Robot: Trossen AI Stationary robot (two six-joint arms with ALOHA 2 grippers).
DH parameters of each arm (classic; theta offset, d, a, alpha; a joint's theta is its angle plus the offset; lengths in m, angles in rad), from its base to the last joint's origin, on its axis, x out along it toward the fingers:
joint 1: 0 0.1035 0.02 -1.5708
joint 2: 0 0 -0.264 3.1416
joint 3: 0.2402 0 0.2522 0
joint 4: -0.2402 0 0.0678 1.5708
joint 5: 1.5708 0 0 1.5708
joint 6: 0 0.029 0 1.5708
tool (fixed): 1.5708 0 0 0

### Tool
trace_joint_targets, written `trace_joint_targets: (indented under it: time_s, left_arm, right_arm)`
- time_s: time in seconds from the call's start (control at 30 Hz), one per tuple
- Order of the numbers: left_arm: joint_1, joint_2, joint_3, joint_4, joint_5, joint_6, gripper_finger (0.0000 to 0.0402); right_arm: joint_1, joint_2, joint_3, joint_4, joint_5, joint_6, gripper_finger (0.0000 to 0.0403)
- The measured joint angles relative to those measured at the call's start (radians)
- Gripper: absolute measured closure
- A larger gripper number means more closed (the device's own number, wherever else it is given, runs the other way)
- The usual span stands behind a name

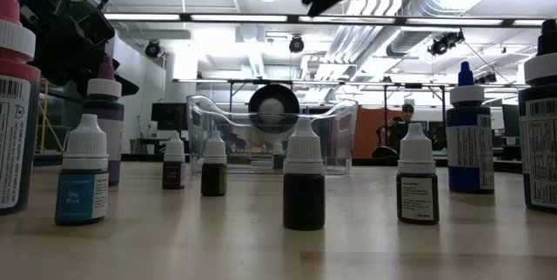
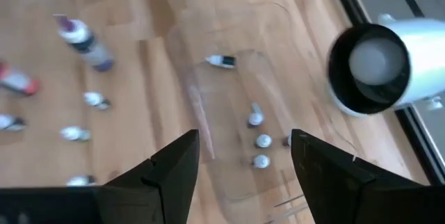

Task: Pick & Place food coloring
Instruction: Put the small black food coloring bottle into the transparent bin

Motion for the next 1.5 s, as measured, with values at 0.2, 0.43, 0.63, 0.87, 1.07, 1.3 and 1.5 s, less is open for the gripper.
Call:
trace_joint_targets:
  time_s: [0.2, 0.43, 0.63, 0.87, 1.07, 1.3, 1.5]
  left_arm:
    - [0.0, 0.0, 0.0, 0.0, 0.0, 0.0, 0.0167]
    - [0.0, 0.0, 0.0, 0.0, 0.0, 0.0, 0.0167]
    - [0.0, 0.0, 0.0, 0.0, 0.0, 0.0, 0.0167]
    - [0.0, 0.0, 0.0, 0.0, 0.0, 0.0, 0.0167]
    - [0.0, 0.0, 0.0, 0.0, 0.0, 0.0, 0.0167]
    - [0.0, 0.0, 0.0, 0.0, 0.0, 0.0, 0.0167]
    - [0.0, 0.0, 0.0, 0.0, 0.0, 0.0, 0.0167]
  right_arm:
    - [0.074, -0.03, -0.002, -0.044, -0.013, -0.001, 0.0187]
    - [0.128, -0.172, -0.296, 0.186, -0.015, 0.005, 0.0186]
    - [0.183, -0.267, -0.567, 0.417, -0.047, 0.076, 0.0186]
    - [0.258, -0.252, -0.586, 0.447, -0.151, 0.119, 0.0187]
    - [0.279, -0.121, -0.335, 0.252, -0.244, 0.017, 0.0187]
    - [0.278, 0.112, 0.0, -0.01, -0.236, 0.249, 0.0189]
    - [0.286, 0.289, 0.175, -0.075, -0.275, 0.598, 0.0189]
